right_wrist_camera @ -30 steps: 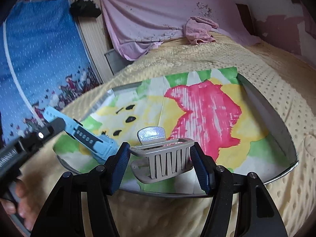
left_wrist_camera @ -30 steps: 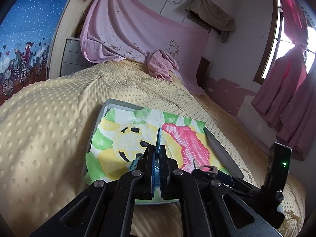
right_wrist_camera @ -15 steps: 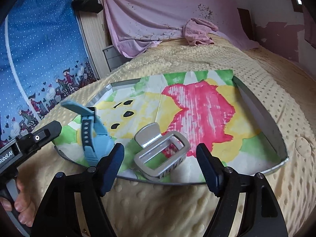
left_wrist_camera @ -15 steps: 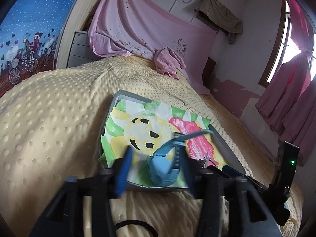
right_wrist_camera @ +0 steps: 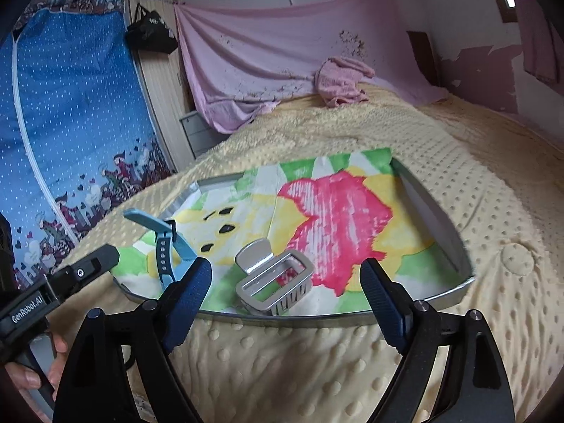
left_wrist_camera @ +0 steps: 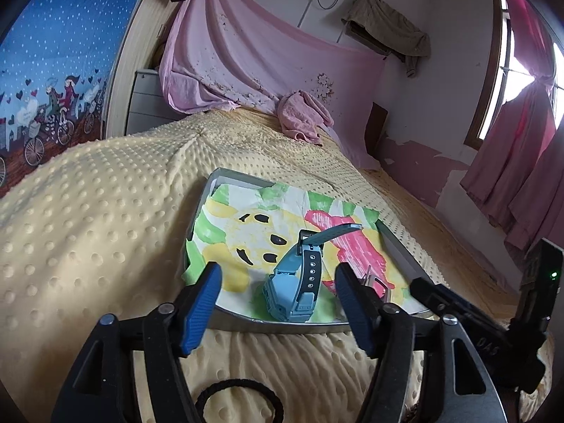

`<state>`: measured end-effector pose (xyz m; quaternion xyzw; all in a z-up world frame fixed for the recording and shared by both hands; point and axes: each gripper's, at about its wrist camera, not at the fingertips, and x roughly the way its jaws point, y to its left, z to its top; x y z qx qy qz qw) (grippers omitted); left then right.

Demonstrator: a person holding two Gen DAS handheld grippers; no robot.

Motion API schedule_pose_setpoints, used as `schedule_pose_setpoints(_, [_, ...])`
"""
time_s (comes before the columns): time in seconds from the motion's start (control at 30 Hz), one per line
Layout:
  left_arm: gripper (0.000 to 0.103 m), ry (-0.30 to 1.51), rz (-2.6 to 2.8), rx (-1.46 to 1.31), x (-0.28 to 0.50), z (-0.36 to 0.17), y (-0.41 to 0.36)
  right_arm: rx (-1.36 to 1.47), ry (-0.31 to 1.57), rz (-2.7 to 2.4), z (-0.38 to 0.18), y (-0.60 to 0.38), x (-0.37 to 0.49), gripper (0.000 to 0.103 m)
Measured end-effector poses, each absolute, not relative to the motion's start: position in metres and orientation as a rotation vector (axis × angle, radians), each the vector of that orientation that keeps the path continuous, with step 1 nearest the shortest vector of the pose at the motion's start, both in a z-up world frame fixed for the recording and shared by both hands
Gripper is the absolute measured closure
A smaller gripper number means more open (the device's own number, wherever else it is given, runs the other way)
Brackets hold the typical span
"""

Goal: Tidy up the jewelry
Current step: 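Open both tools to release the watch and clip in the tray, then grasp the silver hoop earrings with the left tool while the right tool grasps the brown cord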

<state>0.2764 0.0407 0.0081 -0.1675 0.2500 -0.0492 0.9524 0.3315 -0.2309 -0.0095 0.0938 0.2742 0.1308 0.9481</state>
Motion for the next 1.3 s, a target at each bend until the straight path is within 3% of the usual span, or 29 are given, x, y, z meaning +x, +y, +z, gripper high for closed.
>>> schedule_pose_setpoints(0.73, [0.006, 0.374, -0.086, -0.227, 0.174, 0.026, 0.026, 0.118, 0.338, 0.212, 0.033, -0.260, 0.210, 0.010])
schedule_pose_setpoints(1.3, [0.001, 0.319, -0.079, -0.197, 0.090, 0.011, 0.022, 0.069, 0.296, 0.202, 0.026, -0.270, 0.114, 0.010])
